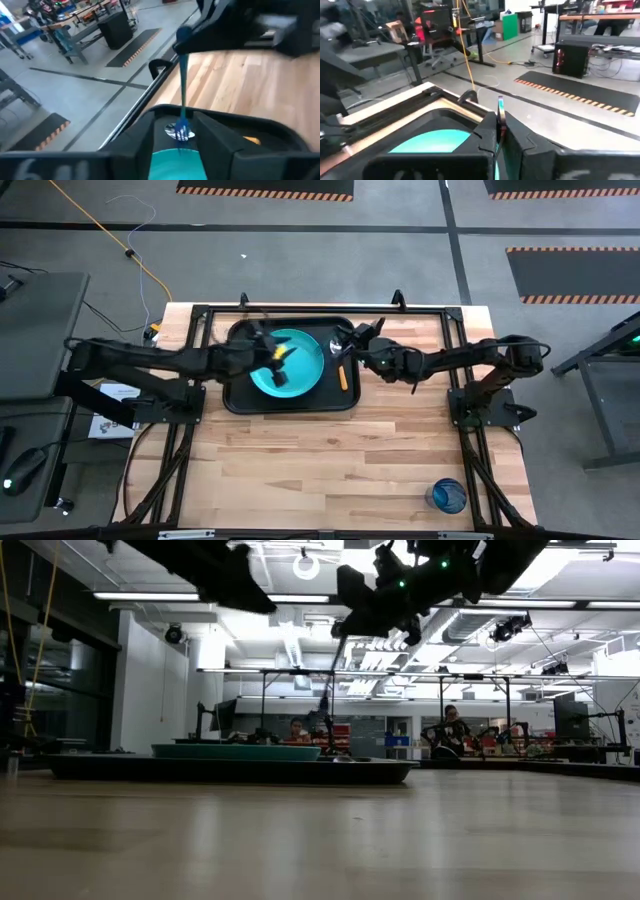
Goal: Pick and place plate/cup/fork/spoon on tray
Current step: Put the blue fork on the black serving tray between the blue plate and yellow spoon
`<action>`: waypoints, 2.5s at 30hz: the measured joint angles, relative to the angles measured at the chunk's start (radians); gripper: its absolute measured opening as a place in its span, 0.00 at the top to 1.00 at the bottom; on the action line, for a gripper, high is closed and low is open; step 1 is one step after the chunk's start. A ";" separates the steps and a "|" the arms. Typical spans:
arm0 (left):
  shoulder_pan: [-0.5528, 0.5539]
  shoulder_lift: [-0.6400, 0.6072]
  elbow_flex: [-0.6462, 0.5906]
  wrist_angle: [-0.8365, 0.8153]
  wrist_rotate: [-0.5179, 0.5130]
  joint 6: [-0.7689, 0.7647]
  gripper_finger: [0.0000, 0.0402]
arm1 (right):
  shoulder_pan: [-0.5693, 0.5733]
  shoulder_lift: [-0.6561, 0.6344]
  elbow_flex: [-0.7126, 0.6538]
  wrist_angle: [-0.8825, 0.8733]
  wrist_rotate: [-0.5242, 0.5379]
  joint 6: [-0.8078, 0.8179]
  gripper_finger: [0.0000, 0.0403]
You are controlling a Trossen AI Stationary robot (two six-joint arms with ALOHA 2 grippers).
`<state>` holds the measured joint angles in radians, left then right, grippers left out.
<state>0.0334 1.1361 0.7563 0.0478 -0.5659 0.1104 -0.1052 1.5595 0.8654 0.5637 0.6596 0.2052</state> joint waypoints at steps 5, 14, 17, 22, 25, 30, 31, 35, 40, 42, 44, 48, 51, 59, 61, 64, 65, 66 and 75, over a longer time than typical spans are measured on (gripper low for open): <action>0.017 -0.200 -0.061 0.000 0.111 -0.093 0.56 | 0.008 -0.007 0.001 0.023 -0.018 -0.043 1.00; 0.100 -0.468 -0.424 0.378 0.322 -0.307 0.46 | 0.063 -0.013 0.000 0.242 -0.152 -0.190 1.00; 0.129 -0.492 -0.504 0.463 0.395 -0.389 0.45 | 0.075 -0.013 0.000 0.324 -0.214 -0.217 1.00; 0.163 -0.502 -0.576 0.563 0.412 -0.483 0.45 | 0.080 -0.012 0.000 0.434 -0.329 -0.219 1.00; 0.178 -0.501 -0.592 0.596 0.463 -0.552 0.45 | 0.079 -0.012 0.001 0.491 -0.398 -0.189 1.00; 0.183 -0.494 -0.592 0.608 0.490 -0.612 0.45 | 0.080 -0.012 0.001 0.549 -0.425 -0.183 1.00; 0.181 -0.487 -0.592 0.616 0.500 -0.624 0.45 | 0.080 -0.009 0.001 0.560 -0.424 -0.183 1.00; 0.179 -0.434 -0.592 0.687 0.534 -0.656 0.45 | 0.077 0.012 0.003 0.632 -0.423 -0.182 1.00; 0.177 -0.326 -0.566 0.765 0.544 -0.657 0.45 | 0.077 0.042 0.029 0.639 -0.381 -0.184 1.00; 0.171 -0.281 -0.546 0.794 0.551 -0.657 0.45 | 0.072 0.057 0.041 0.639 -0.381 -0.184 1.00; 0.165 -0.237 -0.522 0.826 0.553 -0.650 0.45 | 0.072 0.074 0.056 0.639 -0.380 -0.181 1.00; 0.163 -0.183 -0.481 0.835 0.565 -0.648 0.45 | 0.072 0.081 0.063 0.642 -0.355 -0.196 1.00; 0.163 -0.157 -0.466 0.835 0.579 -0.648 0.48 | 0.073 0.081 0.063 0.654 -0.355 -0.207 1.00; 0.164 -0.141 -0.461 0.831 0.553 -0.610 0.89 | 0.073 0.079 0.064 0.659 -0.357 -0.208 1.00; 0.164 -0.148 -0.461 0.828 0.553 -0.599 0.97 | 0.073 0.078 0.064 0.658 -0.359 -0.207 1.00; 0.167 -0.156 -0.462 0.823 0.553 -0.590 0.98 | 0.073 0.078 0.065 0.649 -0.361 -0.208 0.99; 0.172 -0.159 -0.462 0.816 0.553 -0.587 0.99 | 0.073 0.078 0.065 0.645 -0.360 -0.210 0.99; 0.178 -0.167 -0.462 0.810 0.554 -0.582 0.99 | 0.073 0.078 0.065 0.639 -0.356 -0.209 0.98; 0.248 -0.268 -0.460 0.721 0.565 -0.577 1.00 | 0.072 -0.016 0.063 0.383 -0.295 -0.207 0.73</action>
<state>0.2810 0.8676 0.2963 0.7690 -0.0009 -0.4667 -0.0330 1.5440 0.9280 0.9471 0.3650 -0.0017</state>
